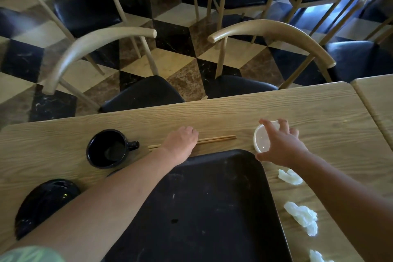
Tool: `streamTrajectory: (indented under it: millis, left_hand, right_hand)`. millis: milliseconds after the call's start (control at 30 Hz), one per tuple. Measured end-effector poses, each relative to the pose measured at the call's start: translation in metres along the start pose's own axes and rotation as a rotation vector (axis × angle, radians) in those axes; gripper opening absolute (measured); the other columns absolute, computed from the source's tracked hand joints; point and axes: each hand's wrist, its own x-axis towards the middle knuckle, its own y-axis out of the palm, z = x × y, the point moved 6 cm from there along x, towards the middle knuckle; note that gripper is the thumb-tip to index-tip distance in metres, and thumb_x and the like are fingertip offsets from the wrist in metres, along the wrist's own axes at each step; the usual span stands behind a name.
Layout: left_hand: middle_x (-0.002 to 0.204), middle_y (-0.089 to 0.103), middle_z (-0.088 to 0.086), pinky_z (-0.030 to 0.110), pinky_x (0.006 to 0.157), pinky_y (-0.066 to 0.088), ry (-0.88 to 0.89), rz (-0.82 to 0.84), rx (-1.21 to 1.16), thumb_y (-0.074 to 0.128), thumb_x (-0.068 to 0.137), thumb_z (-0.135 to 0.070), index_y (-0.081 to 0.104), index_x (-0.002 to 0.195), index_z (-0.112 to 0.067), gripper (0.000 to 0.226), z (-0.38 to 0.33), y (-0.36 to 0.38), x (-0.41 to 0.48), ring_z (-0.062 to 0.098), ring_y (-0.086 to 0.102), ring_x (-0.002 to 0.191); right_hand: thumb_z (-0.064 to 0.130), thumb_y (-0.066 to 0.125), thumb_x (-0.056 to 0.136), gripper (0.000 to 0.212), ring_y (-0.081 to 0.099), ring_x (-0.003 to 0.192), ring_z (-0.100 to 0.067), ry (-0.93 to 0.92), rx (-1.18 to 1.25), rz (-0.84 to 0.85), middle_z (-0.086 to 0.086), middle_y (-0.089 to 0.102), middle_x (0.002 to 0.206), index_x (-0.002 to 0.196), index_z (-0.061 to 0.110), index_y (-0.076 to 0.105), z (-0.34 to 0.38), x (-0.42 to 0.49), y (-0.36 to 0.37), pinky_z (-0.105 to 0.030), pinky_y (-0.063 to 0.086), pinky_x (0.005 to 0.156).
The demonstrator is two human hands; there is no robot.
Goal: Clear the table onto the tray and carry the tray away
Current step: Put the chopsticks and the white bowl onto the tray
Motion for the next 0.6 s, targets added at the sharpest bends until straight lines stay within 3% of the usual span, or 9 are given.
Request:
streamTrajectory:
  millis: [200,400,600]
  left_hand:
    - [0.104,0.058,0.008,0.029,0.07,0.05,-0.021,-0.005,0.001,0.057,0.085,-0.002,0.056,0.112,-0.009,0.028,0.0,-0.006,-0.001,0.019,0.055,0.086]
    - [0.101,0.057,0.007,0.028,0.06,0.036,-0.067,-0.034,0.028,0.056,0.085,-0.003,0.056,0.106,-0.009,0.021,-0.004,-0.026,-0.005,0.016,0.038,0.072]
    - [0.097,0.054,0.005,0.031,0.06,0.037,-0.062,-0.014,0.001,0.055,0.084,-0.005,0.053,0.102,-0.01,0.019,-0.016,-0.035,-0.026,0.018,0.038,0.072]
  right_hand:
    - [0.046,0.085,0.066,0.106,0.026,0.135,-0.044,0.012,-0.001,-0.001,-0.008,0.016,0.151,0.145,0.045,0.015,0.002,-0.004,-0.003,-0.062,0.047,0.098]
    - [0.047,0.084,0.066,0.105,0.027,0.135,-0.043,0.019,0.014,0.015,-0.008,0.019,0.151,0.146,0.045,0.016,0.002,-0.006,-0.009,-0.06,0.044,0.102]
    - [0.048,0.085,0.063,0.104,0.031,0.131,-0.04,0.048,0.036,-0.007,-0.007,0.023,0.149,0.145,0.046,0.021,0.003,-0.022,-0.014,-0.055,0.048,0.098]
